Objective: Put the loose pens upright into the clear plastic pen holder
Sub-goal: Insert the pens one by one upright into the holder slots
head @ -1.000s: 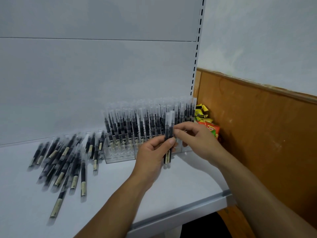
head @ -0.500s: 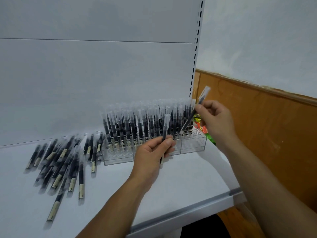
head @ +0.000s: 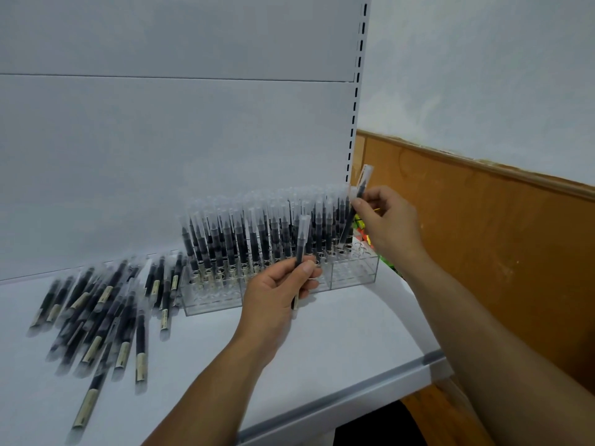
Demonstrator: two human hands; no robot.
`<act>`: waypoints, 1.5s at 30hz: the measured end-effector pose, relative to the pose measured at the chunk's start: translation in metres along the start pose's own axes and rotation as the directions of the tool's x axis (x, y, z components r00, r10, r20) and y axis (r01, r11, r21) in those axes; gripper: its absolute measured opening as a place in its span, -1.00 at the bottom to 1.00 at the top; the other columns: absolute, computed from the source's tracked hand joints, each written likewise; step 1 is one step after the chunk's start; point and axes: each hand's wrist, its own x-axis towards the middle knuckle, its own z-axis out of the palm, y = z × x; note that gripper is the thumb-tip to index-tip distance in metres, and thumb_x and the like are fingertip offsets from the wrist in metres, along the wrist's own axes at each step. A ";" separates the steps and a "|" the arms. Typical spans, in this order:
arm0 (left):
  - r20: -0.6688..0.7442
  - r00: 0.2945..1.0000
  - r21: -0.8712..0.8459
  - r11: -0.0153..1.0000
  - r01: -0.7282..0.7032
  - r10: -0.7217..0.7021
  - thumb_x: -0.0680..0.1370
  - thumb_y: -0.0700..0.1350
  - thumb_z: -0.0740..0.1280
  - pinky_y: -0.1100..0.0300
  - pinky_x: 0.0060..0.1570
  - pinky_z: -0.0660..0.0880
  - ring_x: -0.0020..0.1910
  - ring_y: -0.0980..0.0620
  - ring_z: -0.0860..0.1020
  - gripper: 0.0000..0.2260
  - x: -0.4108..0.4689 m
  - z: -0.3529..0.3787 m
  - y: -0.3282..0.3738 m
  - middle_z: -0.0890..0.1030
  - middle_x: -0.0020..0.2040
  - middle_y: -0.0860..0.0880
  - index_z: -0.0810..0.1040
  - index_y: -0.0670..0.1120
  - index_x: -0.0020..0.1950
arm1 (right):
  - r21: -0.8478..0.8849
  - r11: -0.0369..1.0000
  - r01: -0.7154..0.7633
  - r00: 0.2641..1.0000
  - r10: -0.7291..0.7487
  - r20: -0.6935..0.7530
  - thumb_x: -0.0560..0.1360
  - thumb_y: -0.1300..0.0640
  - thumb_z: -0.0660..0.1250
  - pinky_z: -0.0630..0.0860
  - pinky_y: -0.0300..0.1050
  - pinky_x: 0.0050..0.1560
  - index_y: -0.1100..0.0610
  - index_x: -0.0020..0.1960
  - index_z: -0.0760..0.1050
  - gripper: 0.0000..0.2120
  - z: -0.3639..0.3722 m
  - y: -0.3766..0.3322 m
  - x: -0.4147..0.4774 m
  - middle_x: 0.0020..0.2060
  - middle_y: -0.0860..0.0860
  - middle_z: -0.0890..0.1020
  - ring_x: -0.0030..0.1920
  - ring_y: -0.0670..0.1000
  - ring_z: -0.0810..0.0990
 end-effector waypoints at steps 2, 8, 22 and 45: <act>-0.008 1.000 0.003 1.000 0.008 -0.008 0.36 -0.04 0.46 0.18 -0.06 0.59 -0.19 0.08 0.61 -0.83 0.001 -0.001 -0.001 0.71 -0.12 -0.08 0.74 0.00 -0.08 | -0.043 0.998 -0.035 0.991 0.040 0.129 0.54 0.02 0.39 0.53 -0.09 -0.19 0.02 -0.04 0.54 -0.91 0.001 0.002 -0.003 -0.20 -0.10 0.61 -0.18 -0.05 0.59; -0.005 1.000 0.007 1.000 0.000 0.000 0.39 -0.05 0.45 0.25 -0.13 0.58 -0.18 0.09 0.62 -0.84 0.000 0.000 0.000 0.71 -0.11 -0.08 0.73 0.00 -0.06 | -0.139 0.990 -0.020 0.957 0.059 0.285 0.51 0.04 0.43 0.48 -0.12 -0.26 0.01 -0.05 0.49 -0.88 0.005 0.013 -0.014 -0.21 -0.09 0.61 -0.23 -0.07 0.55; -0.029 1.000 -0.017 1.000 0.004 -0.004 0.38 -0.10 0.45 0.29 -0.17 0.56 -0.20 0.07 0.61 -0.85 0.001 0.002 0.000 0.71 -0.12 -0.11 0.73 -0.07 -0.08 | -0.015 0.997 -0.071 0.947 0.072 0.312 0.50 0.10 0.44 0.56 0.04 -0.09 0.04 -0.02 0.52 -0.89 0.016 0.019 -0.013 -0.13 0.00 0.63 -0.19 -0.03 0.54; -0.051 0.979 0.354 0.921 -0.165 0.196 0.51 -0.08 0.44 0.37 -0.11 0.54 -0.05 0.19 0.63 -0.71 -0.007 0.007 -0.006 0.69 -0.04 0.08 0.58 0.07 0.23 | 0.464 0.866 -0.185 0.940 0.017 0.342 0.53 0.12 0.38 0.41 -0.29 -0.40 0.19 -0.10 0.61 -0.87 0.003 -0.021 -0.055 -0.26 0.12 0.64 -0.37 -0.12 0.52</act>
